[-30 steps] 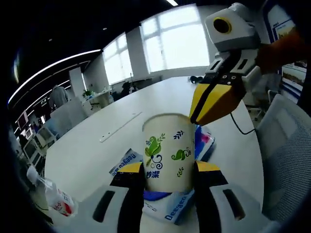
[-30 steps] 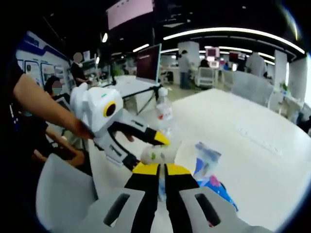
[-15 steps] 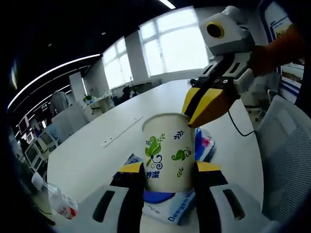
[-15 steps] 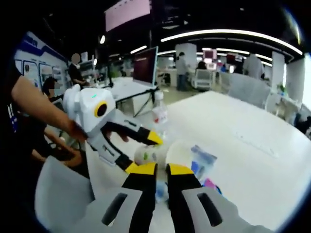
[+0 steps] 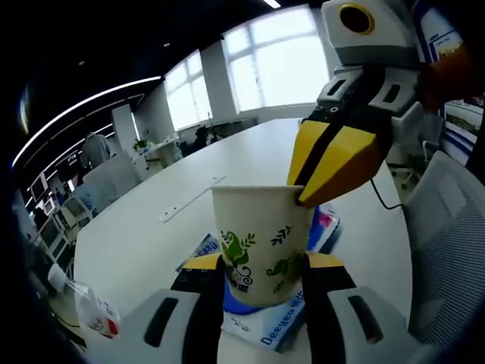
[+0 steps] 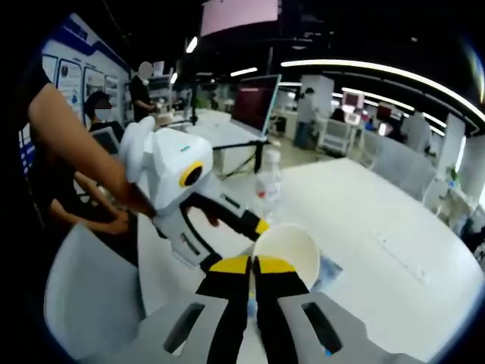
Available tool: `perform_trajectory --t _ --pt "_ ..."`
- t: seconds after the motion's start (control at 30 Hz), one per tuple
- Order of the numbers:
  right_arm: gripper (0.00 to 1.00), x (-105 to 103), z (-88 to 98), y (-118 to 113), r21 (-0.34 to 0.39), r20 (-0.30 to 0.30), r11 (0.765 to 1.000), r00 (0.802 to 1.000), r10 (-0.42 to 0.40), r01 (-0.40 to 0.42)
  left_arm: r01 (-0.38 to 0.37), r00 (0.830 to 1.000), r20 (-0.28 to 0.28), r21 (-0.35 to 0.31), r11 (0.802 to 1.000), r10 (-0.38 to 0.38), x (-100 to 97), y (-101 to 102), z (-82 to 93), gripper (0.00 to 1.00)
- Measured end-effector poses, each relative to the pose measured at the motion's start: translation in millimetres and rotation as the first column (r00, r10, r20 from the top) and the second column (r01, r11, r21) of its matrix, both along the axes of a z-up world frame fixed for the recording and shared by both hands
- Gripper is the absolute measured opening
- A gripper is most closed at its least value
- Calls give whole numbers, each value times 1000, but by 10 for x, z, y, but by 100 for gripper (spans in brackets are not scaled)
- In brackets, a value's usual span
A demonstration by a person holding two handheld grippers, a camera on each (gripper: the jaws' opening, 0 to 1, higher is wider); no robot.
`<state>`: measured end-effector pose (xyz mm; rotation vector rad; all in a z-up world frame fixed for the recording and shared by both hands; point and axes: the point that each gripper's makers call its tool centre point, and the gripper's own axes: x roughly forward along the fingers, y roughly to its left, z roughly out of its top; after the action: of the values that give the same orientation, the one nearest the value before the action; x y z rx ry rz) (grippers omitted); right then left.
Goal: Arrange the tabletop items into an orderly group along one side of the table until the central work area is clear of visible clutter.
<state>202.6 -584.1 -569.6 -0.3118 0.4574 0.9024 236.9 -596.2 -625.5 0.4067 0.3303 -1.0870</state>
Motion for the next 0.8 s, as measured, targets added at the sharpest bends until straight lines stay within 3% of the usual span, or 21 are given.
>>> perform_trajectory --t 0.4,0.7,0.8 --pt "0 -53 -53 146 -86 10 992 995 97 -96 -32 999 -13 -28 999 32 40 -50 21 43" --pt "0 -35 -41 183 -81 17 991 994 108 -107 -43 999 16 -30 999 44 89 -26 32 41" --pt "0 -14 8 218 -41 18 995 995 96 -95 -62 998 3 -54 997 62 112 -7 55 40"
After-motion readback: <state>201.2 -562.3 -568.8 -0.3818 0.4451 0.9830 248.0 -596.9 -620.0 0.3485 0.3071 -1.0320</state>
